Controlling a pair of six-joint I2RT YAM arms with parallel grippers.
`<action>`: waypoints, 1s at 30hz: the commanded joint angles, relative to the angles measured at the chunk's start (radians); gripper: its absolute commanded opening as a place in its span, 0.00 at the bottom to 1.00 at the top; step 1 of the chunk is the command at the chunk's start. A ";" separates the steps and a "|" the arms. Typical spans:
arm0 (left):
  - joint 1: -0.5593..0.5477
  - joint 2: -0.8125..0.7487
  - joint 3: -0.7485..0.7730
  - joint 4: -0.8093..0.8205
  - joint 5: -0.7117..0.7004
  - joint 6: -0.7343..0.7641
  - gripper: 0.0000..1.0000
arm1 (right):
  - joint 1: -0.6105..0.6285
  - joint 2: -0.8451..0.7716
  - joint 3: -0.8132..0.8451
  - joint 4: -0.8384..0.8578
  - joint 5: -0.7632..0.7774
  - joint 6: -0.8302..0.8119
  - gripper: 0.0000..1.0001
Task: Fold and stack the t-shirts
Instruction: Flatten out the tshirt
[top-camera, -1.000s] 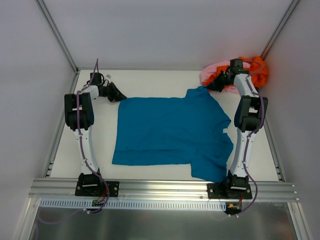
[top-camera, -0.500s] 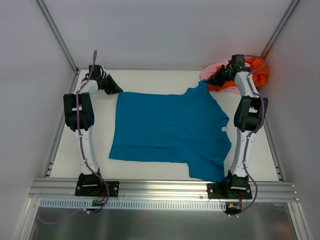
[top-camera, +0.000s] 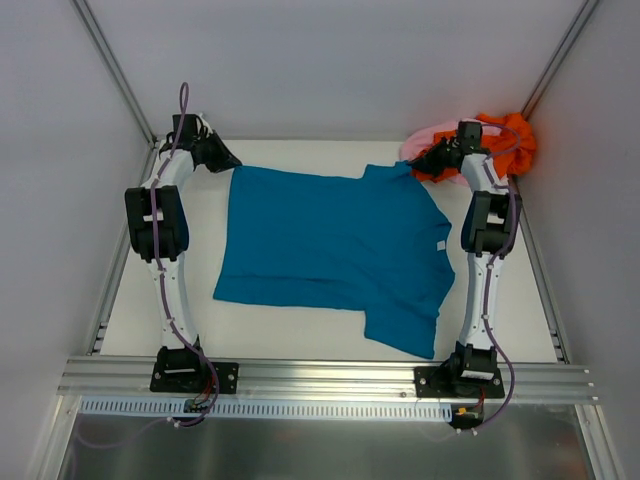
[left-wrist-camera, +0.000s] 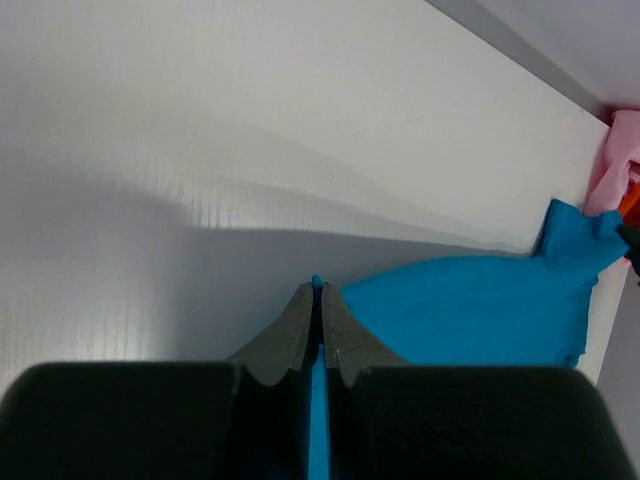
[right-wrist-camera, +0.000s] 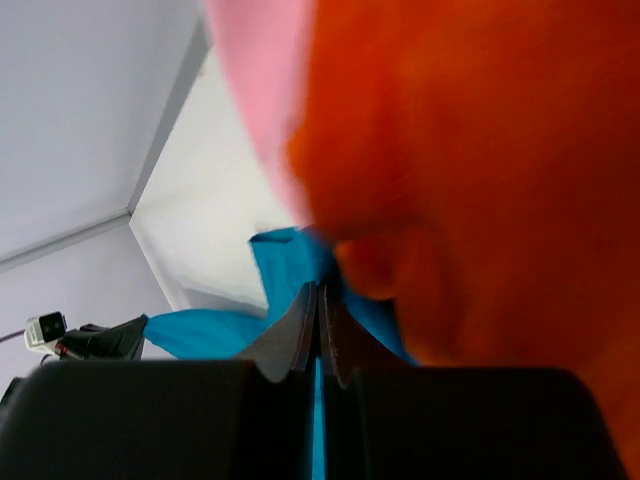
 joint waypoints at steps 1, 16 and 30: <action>-0.002 -0.003 0.055 -0.019 -0.028 0.017 0.00 | -0.014 0.043 0.052 0.085 -0.028 0.085 0.01; -0.004 -0.052 -0.046 -0.023 -0.038 0.024 0.00 | -0.009 0.108 0.081 0.215 -0.034 0.176 1.00; -0.005 -0.050 -0.026 -0.049 -0.044 0.040 0.00 | 0.030 0.145 0.034 0.263 -0.089 0.256 0.11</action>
